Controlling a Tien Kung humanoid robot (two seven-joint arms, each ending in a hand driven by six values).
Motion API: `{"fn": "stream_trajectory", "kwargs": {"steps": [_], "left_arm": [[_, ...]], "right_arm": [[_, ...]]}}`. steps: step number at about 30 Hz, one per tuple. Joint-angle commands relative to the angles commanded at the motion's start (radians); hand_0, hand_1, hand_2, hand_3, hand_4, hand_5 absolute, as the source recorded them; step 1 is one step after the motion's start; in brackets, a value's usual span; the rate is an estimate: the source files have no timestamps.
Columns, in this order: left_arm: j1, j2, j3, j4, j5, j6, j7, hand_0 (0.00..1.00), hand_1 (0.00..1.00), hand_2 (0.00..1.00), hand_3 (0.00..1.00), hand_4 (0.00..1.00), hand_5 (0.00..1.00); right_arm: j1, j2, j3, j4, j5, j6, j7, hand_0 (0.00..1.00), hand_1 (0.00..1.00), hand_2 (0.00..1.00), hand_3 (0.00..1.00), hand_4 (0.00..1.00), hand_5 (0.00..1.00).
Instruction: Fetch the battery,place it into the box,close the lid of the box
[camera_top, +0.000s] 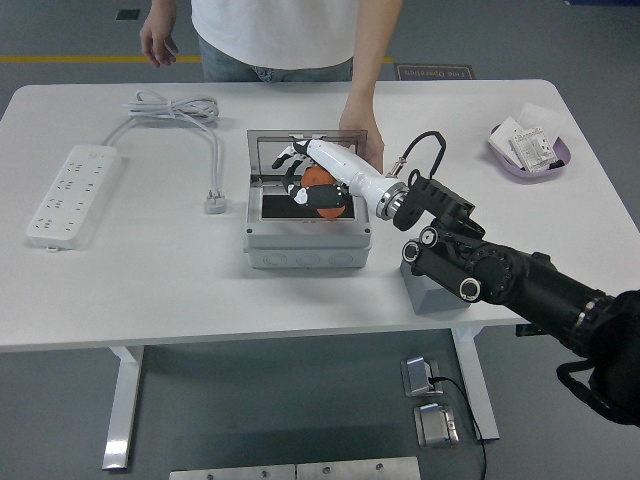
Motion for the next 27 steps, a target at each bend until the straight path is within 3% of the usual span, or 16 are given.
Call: {"fn": "stream_trajectory", "kwargs": {"steps": [1, 2, 7, 9, 12, 13, 14, 21, 27], "left_arm": [[-0.001, 0.000, 0.000, 0.000, 0.001, 0.000, 0.000, 0.629, 0.679, 0.630, 0.618, 0.659, 0.188], [-0.001, 0.001, 0.001, 0.000, 0.001, 0.000, 0.000, 0.628, 0.679, 0.620, 0.617, 0.654, 0.178], [0.002, 0.002, -0.004, 0.000, 0.006, 0.000, 0.001, 0.628, 0.679, 0.620, 0.617, 0.654, 0.178], [0.006, 0.003, -0.008, 0.001, 0.008, 0.000, 0.002, 0.628, 0.679, 0.614, 0.614, 0.650, 0.173], [0.012, 0.002, -0.006, 0.000, 0.002, 0.001, 0.001, 0.628, 0.679, 0.614, 0.614, 0.650, 0.173], [0.014, 0.001, -0.005, 0.000, -0.001, 0.001, 0.000, 0.628, 0.679, 0.614, 0.614, 0.650, 0.173], [0.016, 0.000, -0.004, 0.001, -0.002, 0.001, 0.000, 0.627, 0.679, 0.613, 0.613, 0.650, 0.168], [0.026, -0.002, 0.008, 0.001, -0.027, 0.002, -0.004, 0.626, 0.679, 0.617, 0.613, 0.651, 0.164], [0.030, -0.001, 0.009, 0.000, -0.036, 0.003, -0.006, 0.626, 0.678, 0.613, 0.610, 0.641, 0.148]], "right_arm": [[-0.001, -0.001, 0.001, -0.001, -0.001, 0.002, 0.000, 0.427, 0.427, 0.537, 0.667, 0.739, 0.353], [-0.001, -0.001, 0.002, -0.002, -0.001, 0.003, -0.001, 0.548, 0.458, 0.547, 0.710, 0.853, 0.418], [-0.006, -0.006, 0.002, -0.001, 0.011, 0.006, -0.003, 0.548, 0.458, 0.547, 0.710, 0.853, 0.418], [-0.010, -0.009, 0.003, 0.006, 0.026, 0.007, -0.004, 0.606, 0.473, 0.565, 0.733, 0.910, 0.449], [-0.023, -0.024, 0.020, 0.041, 0.060, 0.010, -0.006, 0.606, 0.473, 0.565, 0.733, 0.910, 0.449], [-0.028, -0.031, 0.028, 0.059, 0.068, 0.011, -0.008, 0.606, 0.473, 0.565, 0.733, 0.910, 0.449], [-0.033, -0.039, 0.039, 0.078, 0.072, 0.013, -0.011, 0.666, 0.503, 0.589, 0.734, 0.935, 0.467], [-0.058, -0.122, 0.122, 0.243, 0.079, 0.050, -0.058, 0.668, 0.501, 0.600, 0.729, 0.943, 0.475], [-0.047, -0.156, 0.167, 0.372, 0.088, 0.080, -0.094, 0.670, 0.488, 0.594, 0.705, 0.947, 0.487]]}}
